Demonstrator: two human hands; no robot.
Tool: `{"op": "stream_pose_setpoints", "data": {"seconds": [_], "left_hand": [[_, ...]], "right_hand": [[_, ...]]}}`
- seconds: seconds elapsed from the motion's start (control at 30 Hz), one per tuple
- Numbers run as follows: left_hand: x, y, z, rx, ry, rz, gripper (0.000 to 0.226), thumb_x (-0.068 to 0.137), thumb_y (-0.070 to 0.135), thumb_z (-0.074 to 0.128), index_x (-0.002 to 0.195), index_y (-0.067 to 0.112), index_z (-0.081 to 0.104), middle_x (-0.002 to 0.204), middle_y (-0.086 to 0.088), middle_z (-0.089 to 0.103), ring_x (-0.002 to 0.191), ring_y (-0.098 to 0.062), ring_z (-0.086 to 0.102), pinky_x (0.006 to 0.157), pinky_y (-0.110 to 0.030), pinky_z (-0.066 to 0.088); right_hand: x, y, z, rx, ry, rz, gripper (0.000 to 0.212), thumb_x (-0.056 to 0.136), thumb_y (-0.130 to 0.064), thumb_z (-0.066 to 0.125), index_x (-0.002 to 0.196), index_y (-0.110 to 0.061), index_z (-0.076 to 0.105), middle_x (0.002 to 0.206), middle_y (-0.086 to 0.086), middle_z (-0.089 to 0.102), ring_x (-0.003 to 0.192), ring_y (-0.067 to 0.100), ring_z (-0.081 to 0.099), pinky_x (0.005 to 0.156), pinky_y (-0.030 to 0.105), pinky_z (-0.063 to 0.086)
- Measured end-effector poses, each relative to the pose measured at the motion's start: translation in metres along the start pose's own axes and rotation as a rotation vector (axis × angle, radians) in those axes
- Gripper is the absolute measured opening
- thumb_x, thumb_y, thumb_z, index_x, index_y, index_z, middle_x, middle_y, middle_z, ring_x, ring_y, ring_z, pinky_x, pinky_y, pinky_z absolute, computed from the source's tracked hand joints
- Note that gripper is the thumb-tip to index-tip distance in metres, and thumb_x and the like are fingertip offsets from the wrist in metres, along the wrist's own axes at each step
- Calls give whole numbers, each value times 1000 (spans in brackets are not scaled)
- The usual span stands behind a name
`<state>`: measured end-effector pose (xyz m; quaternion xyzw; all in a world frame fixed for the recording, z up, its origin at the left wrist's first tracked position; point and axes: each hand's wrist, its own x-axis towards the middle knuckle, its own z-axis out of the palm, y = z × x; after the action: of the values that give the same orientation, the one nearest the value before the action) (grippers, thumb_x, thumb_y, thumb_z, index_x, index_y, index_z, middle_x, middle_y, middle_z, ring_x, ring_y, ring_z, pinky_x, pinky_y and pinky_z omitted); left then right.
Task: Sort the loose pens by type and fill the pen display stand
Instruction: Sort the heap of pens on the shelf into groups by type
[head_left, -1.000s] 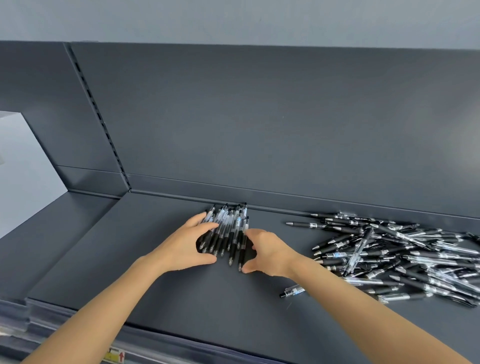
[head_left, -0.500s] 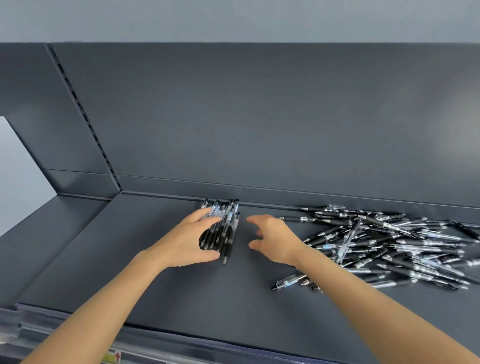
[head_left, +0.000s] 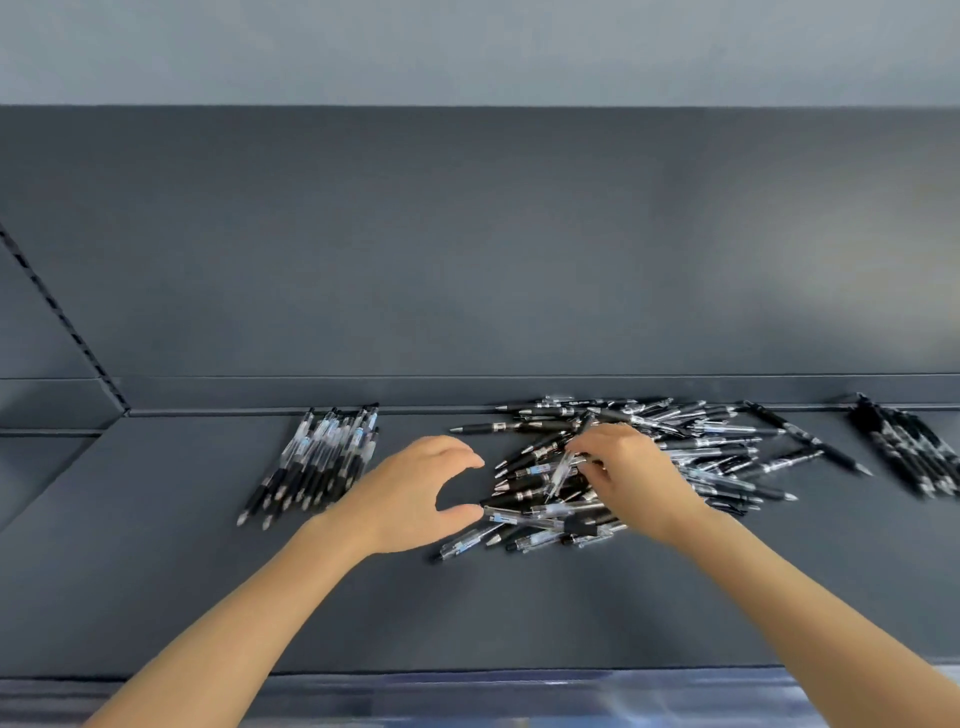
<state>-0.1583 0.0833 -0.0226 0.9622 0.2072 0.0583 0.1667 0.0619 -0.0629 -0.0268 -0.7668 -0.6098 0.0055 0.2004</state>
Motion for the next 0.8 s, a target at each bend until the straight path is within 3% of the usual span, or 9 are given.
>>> {"op": "stream_pose_setpoints", "data": {"seconds": [0.17, 0.3, 0.6, 0.8], "left_hand": [[18, 27, 20, 1, -62, 40, 36, 94, 39, 52, 129, 30, 54, 126, 18, 50, 117, -1, 44, 98, -24, 39], [24, 37, 34, 47, -122, 49, 32, 95, 31, 53, 127, 28, 55, 121, 14, 52, 114, -4, 44, 95, -26, 41], [8, 35, 37, -8, -97, -56, 12, 94, 24, 52, 97, 27, 63, 95, 15, 53, 83, -2, 52, 76, -20, 43], [-3, 32, 36, -73, -50, -113, 7, 95, 27, 53, 91, 28, 58, 91, 16, 51, 76, 3, 49, 69, -16, 38]], "right_hand": [[-30, 27, -6, 3, -75, -24, 24, 93, -10, 53, 113, -15, 67, 102, 0, 62, 99, 21, 56, 86, 27, 45], [-42, 31, 1, -14, -204, -44, 31, 97, -24, 50, 127, -20, 58, 117, -2, 57, 108, 20, 47, 94, 27, 39], [-45, 41, 7, -84, -271, -71, 29, 94, -23, 53, 122, -21, 55, 118, -2, 53, 109, 20, 43, 93, 33, 42], [-39, 42, 9, -116, -313, -92, 25, 93, -19, 54, 118, -18, 56, 115, 1, 56, 107, 22, 44, 90, 37, 43]]}}
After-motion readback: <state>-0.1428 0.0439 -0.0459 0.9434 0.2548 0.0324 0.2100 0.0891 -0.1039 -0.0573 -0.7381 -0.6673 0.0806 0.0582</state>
